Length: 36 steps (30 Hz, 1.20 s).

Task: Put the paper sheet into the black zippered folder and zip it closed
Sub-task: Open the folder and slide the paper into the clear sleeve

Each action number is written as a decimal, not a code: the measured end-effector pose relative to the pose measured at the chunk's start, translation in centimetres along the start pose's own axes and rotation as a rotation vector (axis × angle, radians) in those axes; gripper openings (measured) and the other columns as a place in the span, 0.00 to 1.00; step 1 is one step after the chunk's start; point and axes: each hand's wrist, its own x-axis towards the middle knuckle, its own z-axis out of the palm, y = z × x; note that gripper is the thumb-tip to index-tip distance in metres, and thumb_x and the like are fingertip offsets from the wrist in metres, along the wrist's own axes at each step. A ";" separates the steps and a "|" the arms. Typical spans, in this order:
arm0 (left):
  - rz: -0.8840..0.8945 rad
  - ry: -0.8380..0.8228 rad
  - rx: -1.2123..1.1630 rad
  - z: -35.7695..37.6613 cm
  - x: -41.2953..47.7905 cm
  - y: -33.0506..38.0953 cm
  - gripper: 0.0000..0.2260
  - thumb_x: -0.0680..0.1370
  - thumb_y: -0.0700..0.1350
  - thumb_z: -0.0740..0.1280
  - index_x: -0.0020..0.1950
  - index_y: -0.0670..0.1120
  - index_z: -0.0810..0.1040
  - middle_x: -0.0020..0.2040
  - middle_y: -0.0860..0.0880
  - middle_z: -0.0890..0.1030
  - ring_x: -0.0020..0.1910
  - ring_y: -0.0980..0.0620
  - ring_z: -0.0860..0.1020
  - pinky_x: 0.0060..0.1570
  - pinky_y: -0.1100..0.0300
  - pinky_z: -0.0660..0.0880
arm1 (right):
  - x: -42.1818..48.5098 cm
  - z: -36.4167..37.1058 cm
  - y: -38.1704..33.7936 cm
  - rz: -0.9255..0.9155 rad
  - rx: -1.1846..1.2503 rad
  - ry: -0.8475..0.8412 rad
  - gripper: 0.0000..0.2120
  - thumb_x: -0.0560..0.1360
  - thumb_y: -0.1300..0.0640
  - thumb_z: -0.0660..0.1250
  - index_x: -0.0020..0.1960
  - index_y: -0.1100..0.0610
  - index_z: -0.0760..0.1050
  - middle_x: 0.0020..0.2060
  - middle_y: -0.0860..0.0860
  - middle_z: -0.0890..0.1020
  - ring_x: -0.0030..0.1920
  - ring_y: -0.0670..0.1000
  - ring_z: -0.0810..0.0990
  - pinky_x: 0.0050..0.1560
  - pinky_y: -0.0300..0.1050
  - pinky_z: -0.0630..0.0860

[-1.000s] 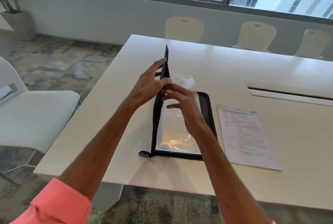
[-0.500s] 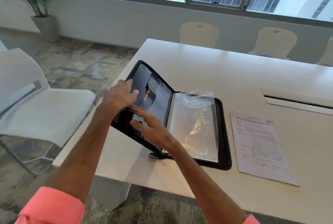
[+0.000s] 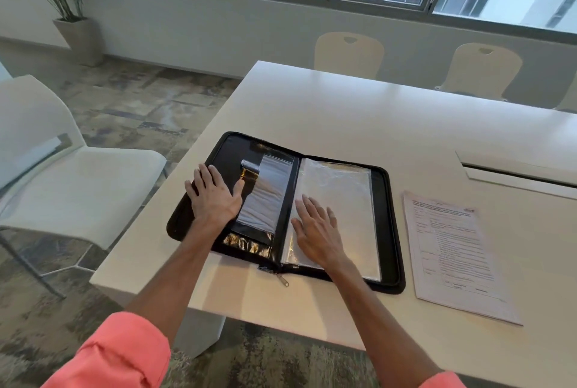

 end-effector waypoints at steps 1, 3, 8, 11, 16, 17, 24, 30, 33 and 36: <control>-0.004 -0.002 -0.006 0.4 0.1 -0.1 0.41 0.86 0.68 0.46 0.88 0.40 0.42 0.89 0.37 0.41 0.88 0.40 0.40 0.84 0.37 0.38 | -0.2 0.4 0.4 0.000 -0.016 -0.006 0.29 0.90 0.44 0.49 0.89 0.51 0.50 0.89 0.50 0.50 0.88 0.50 0.45 0.87 0.62 0.42; -0.007 -0.001 -0.009 1.3 0.4 -0.4 0.41 0.86 0.68 0.44 0.89 0.41 0.42 0.89 0.38 0.41 0.88 0.41 0.40 0.84 0.38 0.37 | -0.4 1.1 0.8 0.001 -0.038 -0.012 0.30 0.90 0.42 0.46 0.89 0.50 0.47 0.89 0.49 0.47 0.88 0.49 0.43 0.87 0.61 0.40; -0.009 0.020 -0.020 3.0 0.7 -1.3 0.40 0.86 0.68 0.43 0.89 0.41 0.42 0.89 0.39 0.41 0.88 0.42 0.40 0.85 0.38 0.37 | -0.1 1.6 1.2 0.002 -0.020 0.007 0.30 0.90 0.42 0.46 0.89 0.49 0.47 0.89 0.48 0.47 0.88 0.47 0.44 0.87 0.59 0.38; 0.004 0.059 -0.017 2.7 0.8 -1.0 0.40 0.87 0.67 0.44 0.89 0.40 0.43 0.89 0.39 0.42 0.89 0.42 0.40 0.85 0.38 0.36 | 0.0 1.8 1.4 0.002 -0.011 0.014 0.30 0.90 0.41 0.47 0.89 0.48 0.48 0.89 0.47 0.48 0.88 0.47 0.45 0.87 0.59 0.39; 0.052 0.100 -0.042 2.1 1.1 -0.1 0.41 0.87 0.67 0.45 0.88 0.40 0.41 0.89 0.39 0.42 0.88 0.43 0.40 0.85 0.39 0.36 | 0.0 1.5 1.7 0.010 0.050 0.008 0.30 0.90 0.42 0.48 0.89 0.49 0.50 0.89 0.48 0.50 0.88 0.48 0.46 0.88 0.57 0.41; 0.068 0.108 -0.053 2.0 1.2 0.2 0.41 0.87 0.67 0.46 0.88 0.40 0.40 0.89 0.39 0.42 0.88 0.43 0.40 0.85 0.39 0.36 | -0.1 1.3 1.8 0.016 0.062 0.005 0.30 0.89 0.42 0.47 0.89 0.49 0.51 0.89 0.48 0.51 0.88 0.48 0.47 0.88 0.57 0.40; 0.266 0.126 -0.128 2.4 0.7 5.2 0.41 0.87 0.67 0.48 0.88 0.41 0.38 0.89 0.41 0.39 0.88 0.44 0.38 0.85 0.43 0.35 | -1.2 -0.7 4.7 0.090 0.078 0.088 0.28 0.91 0.44 0.50 0.88 0.50 0.54 0.88 0.50 0.55 0.88 0.50 0.50 0.87 0.60 0.43; 0.430 0.082 -0.146 5.4 -1.4 14.6 0.39 0.88 0.65 0.49 0.89 0.42 0.40 0.89 0.42 0.40 0.88 0.44 0.39 0.86 0.41 0.38 | -2.9 -3.7 10.7 0.163 0.077 0.147 0.28 0.90 0.43 0.49 0.88 0.49 0.55 0.89 0.48 0.55 0.88 0.49 0.49 0.87 0.60 0.40; 0.503 0.074 -0.127 7.1 -2.9 19.7 0.37 0.88 0.64 0.50 0.89 0.43 0.43 0.89 0.42 0.42 0.89 0.44 0.41 0.86 0.41 0.40 | -4.1 -5.8 14.1 0.225 0.071 0.176 0.28 0.90 0.43 0.50 0.88 0.48 0.55 0.88 0.48 0.55 0.88 0.49 0.50 0.86 0.60 0.41; 0.594 0.064 -0.122 8.8 -5.0 24.5 0.36 0.88 0.63 0.50 0.89 0.42 0.47 0.90 0.42 0.46 0.89 0.44 0.44 0.87 0.42 0.43 | -5.6 -7.6 17.4 0.276 0.056 0.212 0.26 0.90 0.44 0.52 0.87 0.50 0.59 0.87 0.50 0.60 0.88 0.51 0.53 0.86 0.62 0.45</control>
